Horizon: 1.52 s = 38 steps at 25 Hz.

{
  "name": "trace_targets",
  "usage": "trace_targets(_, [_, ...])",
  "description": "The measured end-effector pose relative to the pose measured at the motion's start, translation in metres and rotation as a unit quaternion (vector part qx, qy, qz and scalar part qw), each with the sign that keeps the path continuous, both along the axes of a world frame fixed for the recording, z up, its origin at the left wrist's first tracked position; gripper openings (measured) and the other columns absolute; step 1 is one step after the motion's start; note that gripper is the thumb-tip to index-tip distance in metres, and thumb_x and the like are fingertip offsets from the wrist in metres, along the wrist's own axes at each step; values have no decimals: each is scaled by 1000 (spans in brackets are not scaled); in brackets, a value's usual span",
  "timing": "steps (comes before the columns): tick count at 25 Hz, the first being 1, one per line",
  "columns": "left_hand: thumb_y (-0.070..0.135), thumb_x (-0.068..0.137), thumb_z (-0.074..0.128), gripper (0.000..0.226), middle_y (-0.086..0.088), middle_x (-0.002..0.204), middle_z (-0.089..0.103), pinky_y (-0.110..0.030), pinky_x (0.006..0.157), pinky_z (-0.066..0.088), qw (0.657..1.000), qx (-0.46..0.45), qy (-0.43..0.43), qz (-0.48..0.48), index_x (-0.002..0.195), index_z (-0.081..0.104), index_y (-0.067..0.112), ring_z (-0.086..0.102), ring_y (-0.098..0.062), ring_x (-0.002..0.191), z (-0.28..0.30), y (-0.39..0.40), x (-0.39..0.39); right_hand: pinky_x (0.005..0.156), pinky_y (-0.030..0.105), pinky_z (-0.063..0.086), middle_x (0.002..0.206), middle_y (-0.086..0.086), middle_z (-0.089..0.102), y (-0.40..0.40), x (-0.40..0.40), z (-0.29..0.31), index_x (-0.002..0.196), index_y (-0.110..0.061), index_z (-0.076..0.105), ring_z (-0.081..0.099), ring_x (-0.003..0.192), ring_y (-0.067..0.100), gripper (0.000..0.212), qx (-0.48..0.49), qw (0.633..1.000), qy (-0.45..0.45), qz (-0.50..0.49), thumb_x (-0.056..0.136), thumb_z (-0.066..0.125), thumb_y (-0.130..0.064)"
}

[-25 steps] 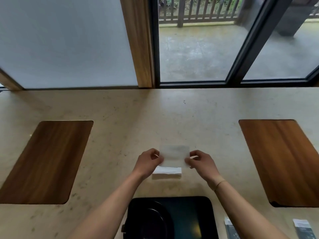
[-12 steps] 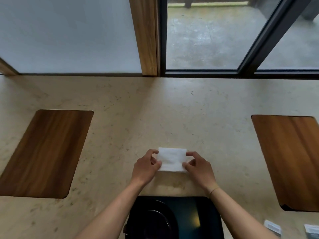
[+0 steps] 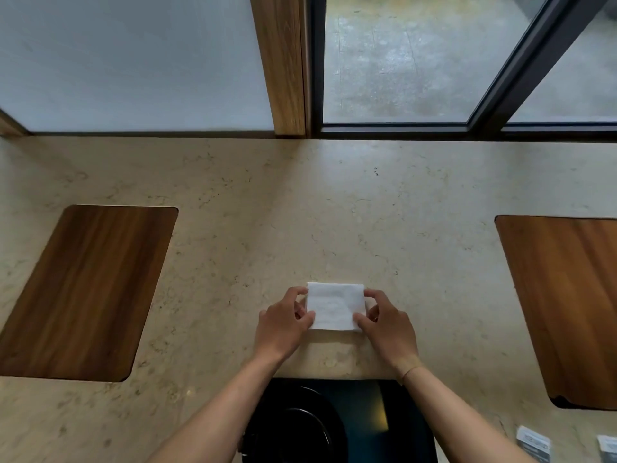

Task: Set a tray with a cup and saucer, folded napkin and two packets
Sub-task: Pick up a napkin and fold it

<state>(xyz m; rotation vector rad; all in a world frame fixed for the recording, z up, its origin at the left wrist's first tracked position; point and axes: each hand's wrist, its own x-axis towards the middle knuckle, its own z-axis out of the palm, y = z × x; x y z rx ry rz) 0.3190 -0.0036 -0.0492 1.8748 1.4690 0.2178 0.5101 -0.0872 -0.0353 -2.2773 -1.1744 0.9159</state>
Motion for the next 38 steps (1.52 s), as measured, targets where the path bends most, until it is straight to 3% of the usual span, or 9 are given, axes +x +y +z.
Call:
trace_targets(13, [47,81,65,39,22,77,59,-35,68,59,1000,18,-1,18,116,49,42,59,5,71,-8,7,-5,61,25,48,84,-7,63,-1,-4,1,140,-30,33,58,71,10,72,-3,997,-71,6,81,69,-48])
trace_targets(18, [47,80,69,38,19,85,57,-31,67,57,999,52,11,11,114,56,36,57,1,74,-5,18,-2,74,34,48,109,1,57,1,6,-2,130,-32,49,50,98,21,58,16,989,-144,-3,79,67,-51])
trace_targets(23, [47,78,69,41,10,98,57,-35,79,52,995,75,52,-26,114,60,31,53,-10,88,-1,31,9,79,34,43,117,2,55,17,11,-1,130,-34,54,46,104,23,50,12,985,-171,17,82,66,-47])
trace_targets(27, [42,77,69,35,7,98,56,-39,81,52,992,86,83,-47,109,64,29,51,-13,87,2,37,16,76,29,37,113,0,54,27,11,1,122,-35,59,45,100,20,39,0,980,-192,51,84,65,-44])
trace_targets(32, [35,78,72,28,4,99,51,-29,74,50,991,73,88,-73,101,62,23,48,-14,89,7,44,21,74,29,33,111,1,55,33,10,0,105,-27,64,44,100,20,26,4,983,-175,53,82,69,-37])
trace_targets(38, [28,79,66,17,4,97,53,-32,70,49,988,78,82,-103,92,58,20,46,-17,92,11,45,25,67,27,35,93,-8,55,34,10,-5,87,-29,54,44,86,14,14,32,985,-152,77,83,67,-29])
